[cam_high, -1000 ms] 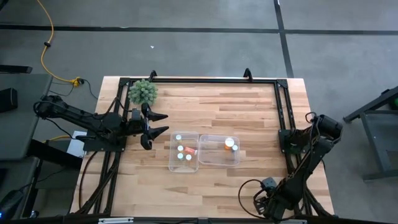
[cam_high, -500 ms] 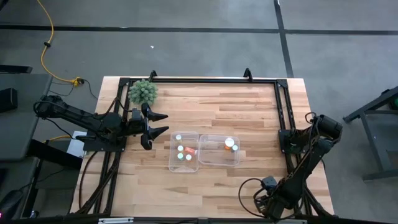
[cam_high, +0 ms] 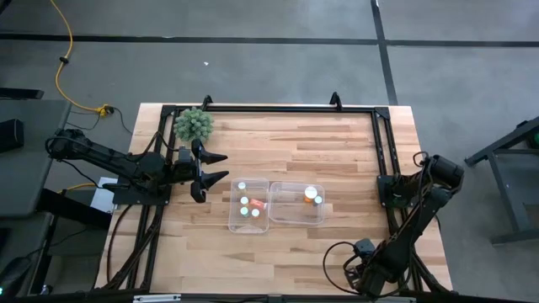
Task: Pick and place medicine bottles into bin by pill shape (circle, oval)
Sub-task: Put the blue pill bottle into the left transparent bin
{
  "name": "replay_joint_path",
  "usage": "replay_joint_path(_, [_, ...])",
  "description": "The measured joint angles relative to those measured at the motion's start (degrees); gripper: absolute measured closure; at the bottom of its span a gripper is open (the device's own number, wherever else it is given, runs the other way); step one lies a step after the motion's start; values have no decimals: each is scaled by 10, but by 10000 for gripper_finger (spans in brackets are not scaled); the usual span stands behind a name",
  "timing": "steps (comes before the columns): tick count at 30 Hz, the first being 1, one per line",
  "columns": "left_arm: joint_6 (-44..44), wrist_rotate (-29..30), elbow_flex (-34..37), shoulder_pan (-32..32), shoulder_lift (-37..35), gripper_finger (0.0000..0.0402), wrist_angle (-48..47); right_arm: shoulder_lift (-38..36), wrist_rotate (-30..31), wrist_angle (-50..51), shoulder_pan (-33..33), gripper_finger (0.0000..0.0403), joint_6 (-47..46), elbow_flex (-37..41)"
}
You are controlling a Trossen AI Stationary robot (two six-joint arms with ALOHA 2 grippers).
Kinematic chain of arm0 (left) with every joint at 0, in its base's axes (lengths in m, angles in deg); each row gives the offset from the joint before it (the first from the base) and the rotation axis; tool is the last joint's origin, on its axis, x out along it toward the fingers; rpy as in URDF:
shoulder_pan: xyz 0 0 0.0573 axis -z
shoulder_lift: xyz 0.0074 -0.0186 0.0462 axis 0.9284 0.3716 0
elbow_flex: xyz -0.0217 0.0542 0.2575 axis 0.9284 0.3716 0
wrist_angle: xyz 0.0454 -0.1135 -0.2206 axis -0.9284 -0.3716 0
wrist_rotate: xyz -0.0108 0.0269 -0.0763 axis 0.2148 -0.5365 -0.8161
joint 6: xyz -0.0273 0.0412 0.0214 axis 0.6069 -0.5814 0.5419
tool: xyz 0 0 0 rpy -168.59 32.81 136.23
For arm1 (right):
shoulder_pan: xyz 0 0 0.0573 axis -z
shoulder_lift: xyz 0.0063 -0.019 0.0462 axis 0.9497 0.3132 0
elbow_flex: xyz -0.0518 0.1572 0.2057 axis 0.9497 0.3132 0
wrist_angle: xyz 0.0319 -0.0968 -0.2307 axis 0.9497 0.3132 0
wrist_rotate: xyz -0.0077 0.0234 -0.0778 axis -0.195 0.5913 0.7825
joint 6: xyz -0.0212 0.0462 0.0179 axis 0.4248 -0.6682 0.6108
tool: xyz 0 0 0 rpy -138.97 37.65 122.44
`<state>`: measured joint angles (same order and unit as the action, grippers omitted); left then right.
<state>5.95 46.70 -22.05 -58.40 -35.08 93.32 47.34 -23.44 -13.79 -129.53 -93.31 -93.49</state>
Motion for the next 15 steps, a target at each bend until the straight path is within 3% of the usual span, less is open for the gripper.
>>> replay_joint_path(4, [0, 0, 0, 0, 0, 167, 0, -26, 11, -2, 1, 298, 27, 0])
replay_joint_path(8, [0, 0, 0, 0, 0, 167, 0, -87, 107, -21, 16, 297, 100, 0])
replay_joint_path(12, [11, 0, 0, 0, 0, 167, 0, -157, 263, -86, 72, 297, 261, -1])
replay_joint_path(15, [32, -3, 0, 0, 0, 167, 0, -194, 317, -143, 146, 297, 423, -1])
